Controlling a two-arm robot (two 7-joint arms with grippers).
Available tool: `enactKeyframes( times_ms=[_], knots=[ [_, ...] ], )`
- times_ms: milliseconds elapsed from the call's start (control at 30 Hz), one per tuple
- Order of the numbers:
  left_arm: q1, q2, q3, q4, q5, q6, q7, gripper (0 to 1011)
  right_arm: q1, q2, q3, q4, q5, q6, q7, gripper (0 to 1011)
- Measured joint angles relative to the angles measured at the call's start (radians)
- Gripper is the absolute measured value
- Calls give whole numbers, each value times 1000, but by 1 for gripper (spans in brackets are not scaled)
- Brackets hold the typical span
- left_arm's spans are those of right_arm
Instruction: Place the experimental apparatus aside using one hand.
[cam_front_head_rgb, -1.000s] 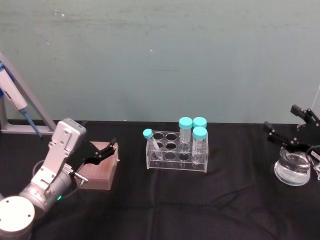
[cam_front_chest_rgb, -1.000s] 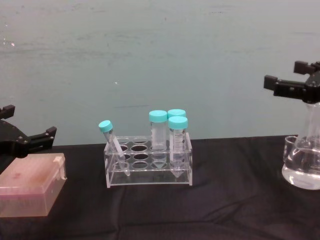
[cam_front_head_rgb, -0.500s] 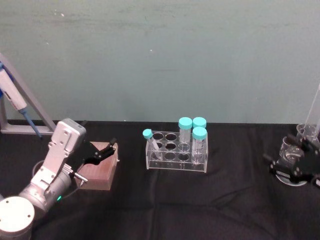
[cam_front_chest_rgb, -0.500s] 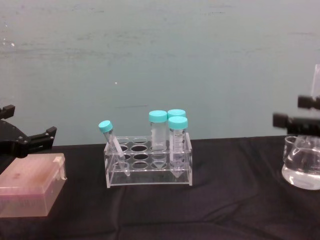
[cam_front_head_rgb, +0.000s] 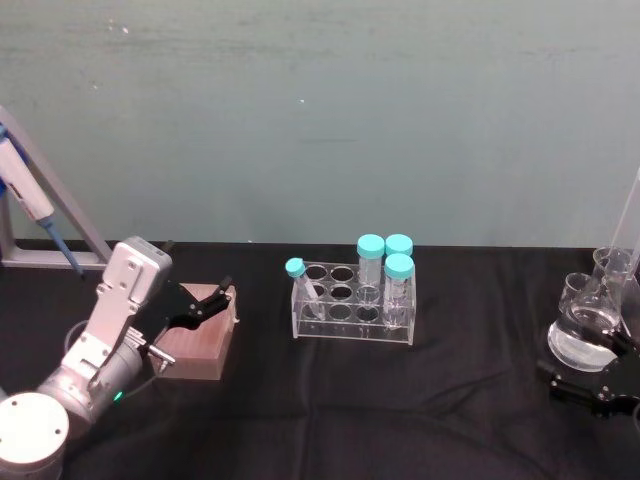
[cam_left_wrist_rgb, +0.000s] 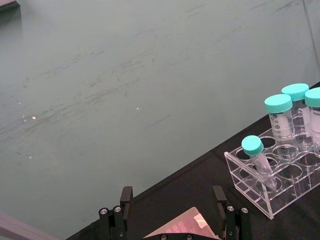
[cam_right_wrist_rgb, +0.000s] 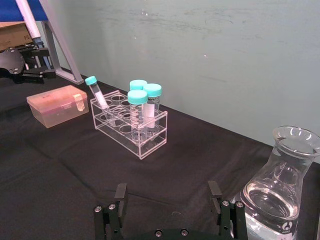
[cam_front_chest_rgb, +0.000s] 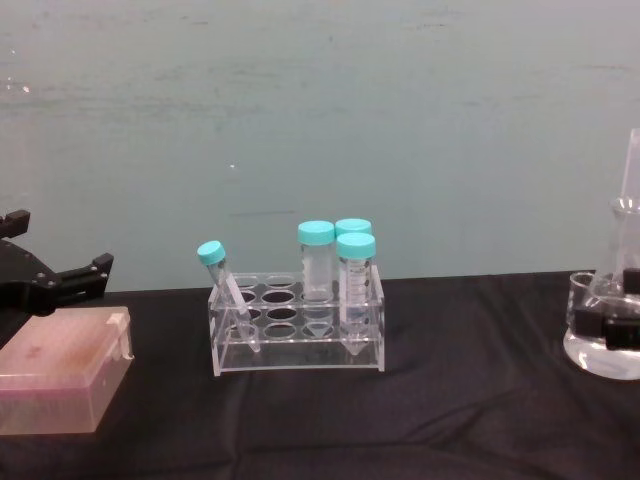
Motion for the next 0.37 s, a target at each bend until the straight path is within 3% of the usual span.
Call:
enactKeyframes(
  times_ms=[367],
  knots=[
    [0,0,0,0,0,0,0,1000,0,1,0,1,0,1,2,1000]
  ],
)
